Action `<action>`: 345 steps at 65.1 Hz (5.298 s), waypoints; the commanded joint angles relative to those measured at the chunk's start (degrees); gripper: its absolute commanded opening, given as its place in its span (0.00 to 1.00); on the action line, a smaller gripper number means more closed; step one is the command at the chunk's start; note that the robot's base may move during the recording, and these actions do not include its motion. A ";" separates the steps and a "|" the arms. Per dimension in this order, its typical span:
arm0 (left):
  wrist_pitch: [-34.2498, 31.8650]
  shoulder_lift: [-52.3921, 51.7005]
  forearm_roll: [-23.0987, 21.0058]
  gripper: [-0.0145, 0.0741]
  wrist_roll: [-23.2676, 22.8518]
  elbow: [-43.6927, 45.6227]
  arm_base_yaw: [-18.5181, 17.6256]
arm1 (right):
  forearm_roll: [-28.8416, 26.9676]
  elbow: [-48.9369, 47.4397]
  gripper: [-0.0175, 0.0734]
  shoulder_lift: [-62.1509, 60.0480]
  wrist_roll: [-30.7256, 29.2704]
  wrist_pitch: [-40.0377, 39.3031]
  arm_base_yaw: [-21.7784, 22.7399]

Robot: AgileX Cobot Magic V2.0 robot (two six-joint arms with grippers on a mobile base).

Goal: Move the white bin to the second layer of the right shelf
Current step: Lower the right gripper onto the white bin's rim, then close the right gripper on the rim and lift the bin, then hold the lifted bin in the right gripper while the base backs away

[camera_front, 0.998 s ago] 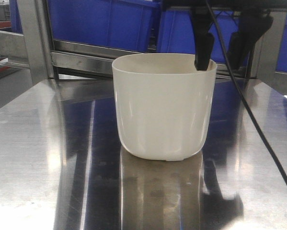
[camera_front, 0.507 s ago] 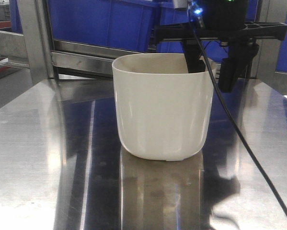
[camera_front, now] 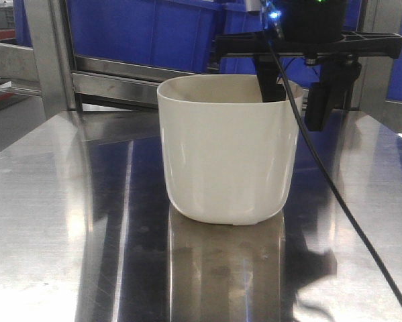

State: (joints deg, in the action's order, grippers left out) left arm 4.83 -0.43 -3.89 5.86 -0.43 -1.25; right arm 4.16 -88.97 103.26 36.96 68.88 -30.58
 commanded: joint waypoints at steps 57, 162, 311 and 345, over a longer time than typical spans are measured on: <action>-4.83 -0.91 -0.35 0.26 -0.15 -2.11 0.04 | 1.85 -1.14 0.25 -11.98 -1.05 -1.00 1.08; -4.83 -0.91 -0.35 0.26 -0.15 -2.11 0.04 | -2.47 47.06 0.25 -68.13 -28.98 -23.05 30.04; -4.83 -0.91 -0.35 0.26 -0.15 -2.11 0.04 | -1.34 48.27 0.25 -68.07 -28.93 -24.07 26.00; -4.83 -0.91 -0.35 0.26 -0.15 -2.11 0.04 | -1.34 48.27 0.25 -68.07 -28.93 -24.07 26.00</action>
State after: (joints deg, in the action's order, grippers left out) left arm 4.83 -0.43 -3.89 5.86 -0.43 -1.25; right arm 2.72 -39.03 35.31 8.40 49.74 -4.59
